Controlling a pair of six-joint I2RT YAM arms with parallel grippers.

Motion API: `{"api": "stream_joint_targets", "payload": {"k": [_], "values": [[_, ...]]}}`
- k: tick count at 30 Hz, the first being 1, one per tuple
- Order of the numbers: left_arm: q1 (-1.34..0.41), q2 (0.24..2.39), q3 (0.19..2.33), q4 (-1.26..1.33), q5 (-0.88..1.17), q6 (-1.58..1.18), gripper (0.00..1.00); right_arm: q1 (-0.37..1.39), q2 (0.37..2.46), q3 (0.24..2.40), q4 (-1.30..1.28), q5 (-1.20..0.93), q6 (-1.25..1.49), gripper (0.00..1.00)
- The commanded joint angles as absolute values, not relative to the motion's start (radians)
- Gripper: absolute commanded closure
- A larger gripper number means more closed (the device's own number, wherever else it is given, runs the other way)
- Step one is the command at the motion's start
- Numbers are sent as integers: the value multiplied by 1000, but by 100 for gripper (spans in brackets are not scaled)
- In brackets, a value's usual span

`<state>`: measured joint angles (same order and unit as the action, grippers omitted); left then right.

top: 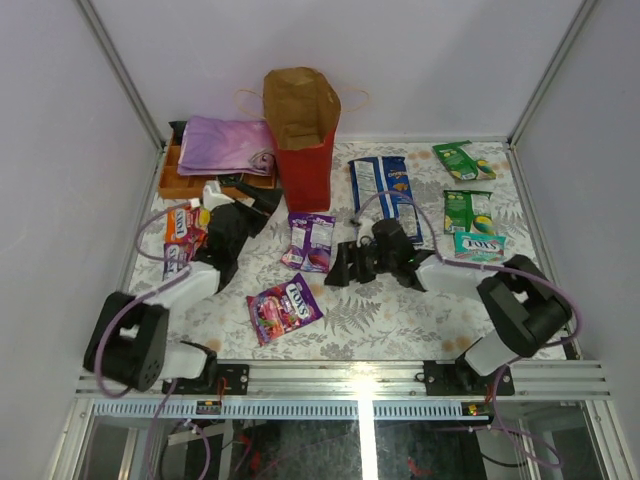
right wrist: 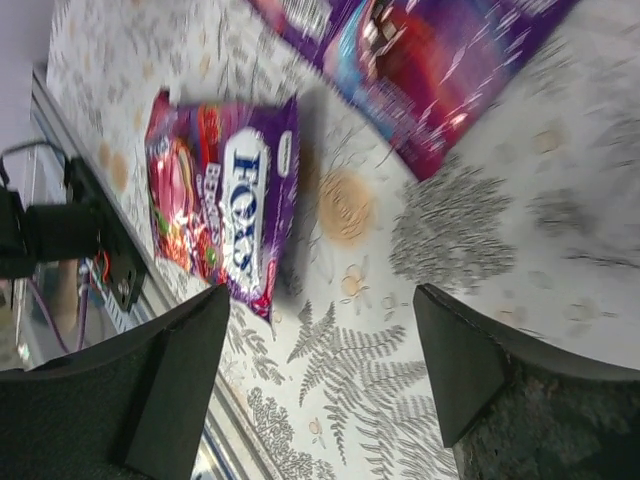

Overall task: Take the snacks out of the paper bag
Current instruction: Place the snack at the center of the board, then adjust the snack at the center of the board.

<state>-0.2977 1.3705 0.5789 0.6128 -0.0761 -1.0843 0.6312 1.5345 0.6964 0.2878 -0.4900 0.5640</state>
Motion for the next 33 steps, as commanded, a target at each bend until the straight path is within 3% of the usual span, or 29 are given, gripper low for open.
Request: {"api": "stream_joint_targets", "payload": {"k": [1,5,8,12,20,33], "values": [[-299,1225,522,202,-221,-910,0,734,1620,728,331,-571,555,19],[-305,1059,398,85,-201,-895,0,795,1703,798,266,-584,504,19],[-314,997,353,14,-176,-885,0,809,1763,837,225,-594,483,29],[-329,991,311,-17,-150,-878,0,818,1815,852,238,-619,491,48],[-406,1032,267,7,-152,-915,0,822,1804,845,212,-626,486,100],[-589,1046,217,14,-172,-1038,0,745,1669,851,-5,-543,371,100]]}}
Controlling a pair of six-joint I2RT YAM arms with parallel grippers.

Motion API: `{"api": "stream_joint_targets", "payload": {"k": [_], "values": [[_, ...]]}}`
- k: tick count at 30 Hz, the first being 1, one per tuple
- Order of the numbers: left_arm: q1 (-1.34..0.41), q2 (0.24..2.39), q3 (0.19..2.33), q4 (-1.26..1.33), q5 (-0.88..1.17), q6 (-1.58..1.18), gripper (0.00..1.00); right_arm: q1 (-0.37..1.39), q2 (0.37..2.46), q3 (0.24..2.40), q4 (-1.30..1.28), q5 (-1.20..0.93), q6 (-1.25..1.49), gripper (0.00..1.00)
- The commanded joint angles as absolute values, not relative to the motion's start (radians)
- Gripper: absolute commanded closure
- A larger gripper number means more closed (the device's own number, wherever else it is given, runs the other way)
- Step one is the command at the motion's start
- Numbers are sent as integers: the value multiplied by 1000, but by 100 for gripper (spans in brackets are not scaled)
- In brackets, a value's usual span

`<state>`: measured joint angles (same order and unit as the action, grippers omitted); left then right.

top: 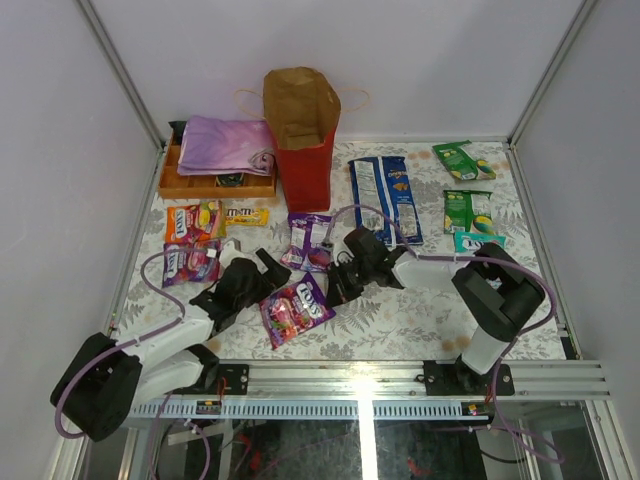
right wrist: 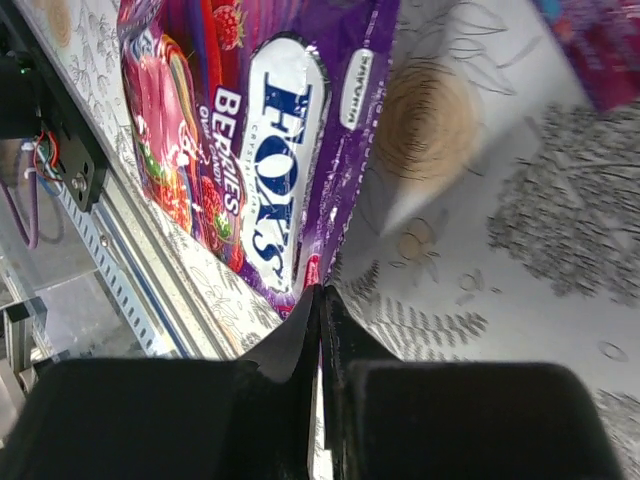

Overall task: Take the snacks out of the paper bag
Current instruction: Adjust the snack at the center of the board.

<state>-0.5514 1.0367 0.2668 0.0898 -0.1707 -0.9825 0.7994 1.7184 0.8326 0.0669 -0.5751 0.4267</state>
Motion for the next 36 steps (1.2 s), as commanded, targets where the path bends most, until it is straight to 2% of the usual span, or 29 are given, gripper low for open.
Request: {"api": "stream_joint_targets", "payload": {"k": [1,9,17,26,28,32,36], "values": [[-600,1038,218,14,-169,-1043,0,732,1673,861,-9,-551,371,100],[-665,996,208,-23,-128,-1056,0,691,1720,919,-36,-550,381,100],[-683,982,202,-94,-61,-1024,18,614,1692,910,-86,-552,359,100],[-673,902,123,-70,-21,-1054,19,589,1639,825,-64,-568,381,100],[-659,904,112,-57,-8,-1052,21,588,1632,808,-49,-582,394,100],[-577,924,77,22,54,-1042,34,588,1632,774,1,-626,425,100],[-490,975,62,94,86,-1026,32,588,1634,745,48,-673,458,100]]}}
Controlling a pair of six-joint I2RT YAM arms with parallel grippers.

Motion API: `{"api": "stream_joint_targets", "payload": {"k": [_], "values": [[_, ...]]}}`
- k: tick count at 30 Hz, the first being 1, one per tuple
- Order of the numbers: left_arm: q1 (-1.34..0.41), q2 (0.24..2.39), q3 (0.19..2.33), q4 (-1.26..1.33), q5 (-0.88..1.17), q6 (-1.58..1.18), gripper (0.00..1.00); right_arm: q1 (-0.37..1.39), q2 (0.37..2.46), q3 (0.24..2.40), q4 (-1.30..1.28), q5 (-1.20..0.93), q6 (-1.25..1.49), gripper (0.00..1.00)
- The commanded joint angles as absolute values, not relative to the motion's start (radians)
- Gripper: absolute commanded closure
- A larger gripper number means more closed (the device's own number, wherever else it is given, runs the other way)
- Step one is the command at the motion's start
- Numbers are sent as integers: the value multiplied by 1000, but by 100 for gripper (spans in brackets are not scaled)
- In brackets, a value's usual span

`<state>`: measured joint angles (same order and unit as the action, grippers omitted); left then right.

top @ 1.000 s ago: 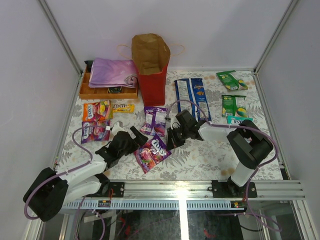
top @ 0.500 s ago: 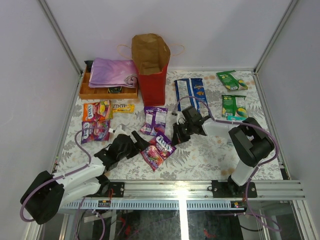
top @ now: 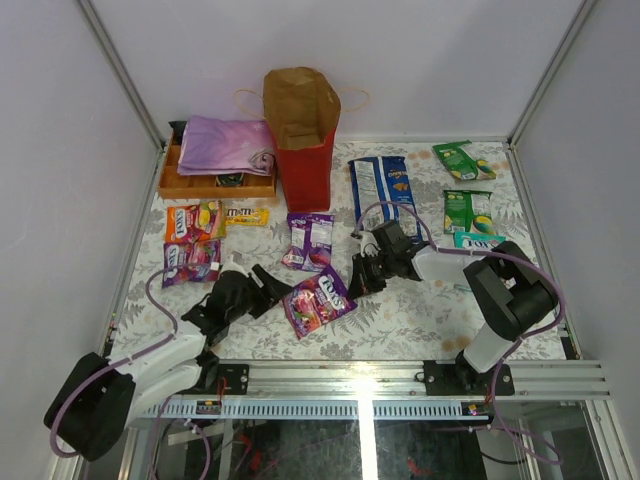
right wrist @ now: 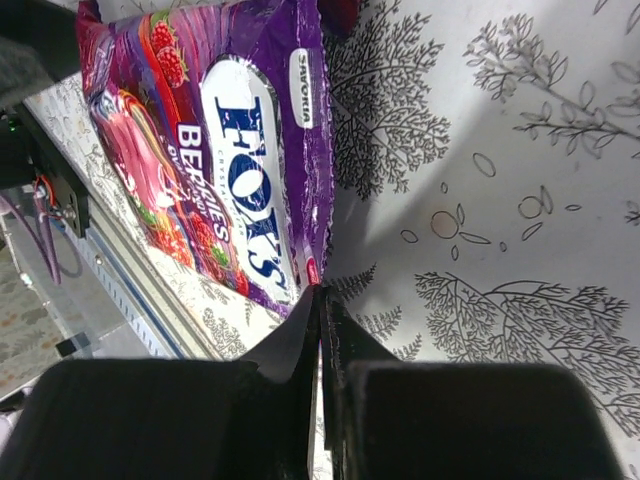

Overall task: Take the snacks out of the paper bag
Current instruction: Adjust the snack at the center of the board.

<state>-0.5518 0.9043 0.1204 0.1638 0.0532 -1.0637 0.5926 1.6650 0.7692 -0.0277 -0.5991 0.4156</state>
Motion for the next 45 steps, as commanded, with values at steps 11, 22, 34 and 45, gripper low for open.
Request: {"api": "stream_joint_targets", "payload": {"k": [11,22,34,45], "values": [[-444,1181,55,296,110,-1000,39,588,1651,718,56,-696,461,100],[-419,1205,44,291,109,-1004,85,588,1659,718,59,-709,464,100],[-420,1247,72,260,113,-997,100,480,1669,667,78,-671,539,100],[-420,1247,99,234,96,-1005,100,410,1669,565,67,-679,595,100]]}}
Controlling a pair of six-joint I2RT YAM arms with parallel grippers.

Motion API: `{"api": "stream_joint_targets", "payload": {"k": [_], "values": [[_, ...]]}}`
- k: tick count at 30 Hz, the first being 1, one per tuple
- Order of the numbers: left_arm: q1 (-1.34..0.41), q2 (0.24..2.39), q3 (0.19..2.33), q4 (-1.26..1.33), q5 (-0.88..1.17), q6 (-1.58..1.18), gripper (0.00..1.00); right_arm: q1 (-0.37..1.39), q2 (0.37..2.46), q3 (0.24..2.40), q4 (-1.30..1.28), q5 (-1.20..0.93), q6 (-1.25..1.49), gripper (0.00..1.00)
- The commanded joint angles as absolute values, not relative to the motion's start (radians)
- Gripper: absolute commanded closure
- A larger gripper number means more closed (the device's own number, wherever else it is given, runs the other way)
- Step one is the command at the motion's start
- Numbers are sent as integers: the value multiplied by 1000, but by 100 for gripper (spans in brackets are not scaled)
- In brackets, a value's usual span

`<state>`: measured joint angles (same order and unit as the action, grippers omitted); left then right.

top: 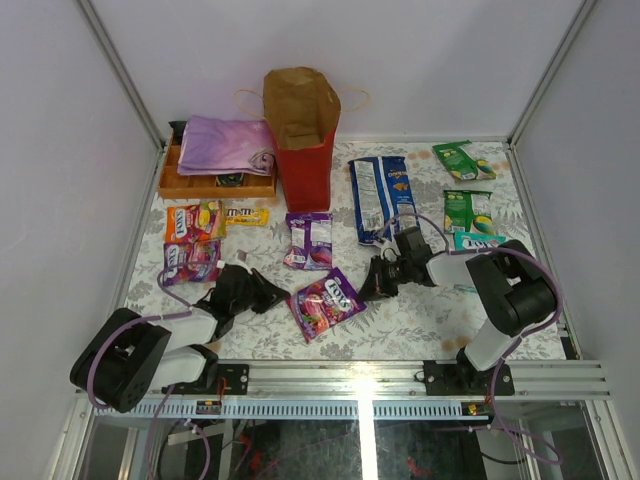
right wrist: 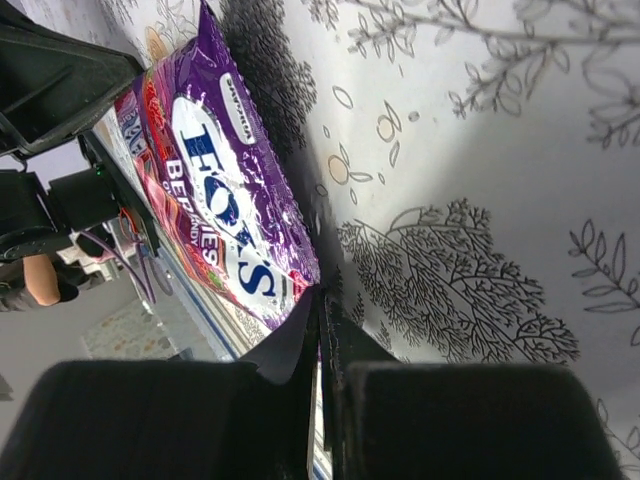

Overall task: Take the snacks out of the paper bag
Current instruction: Adjust the snack at the center of the board.

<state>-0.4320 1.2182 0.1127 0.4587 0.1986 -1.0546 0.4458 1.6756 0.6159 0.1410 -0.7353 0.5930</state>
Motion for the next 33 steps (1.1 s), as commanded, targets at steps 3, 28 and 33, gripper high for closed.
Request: {"api": "stream_joint_targets", "payload": {"k": [3,28,33], "values": [[-423,1227,164,201,82,-994,100,413,1614,518,48,-669,603,100],[-361,1250,618,-86,-62,-688,72,588,1473,475,58,-556,839,38],[-361,1162,577,-180,-4,-702,23,588,1335,561,-163,-329,680,8]]}}
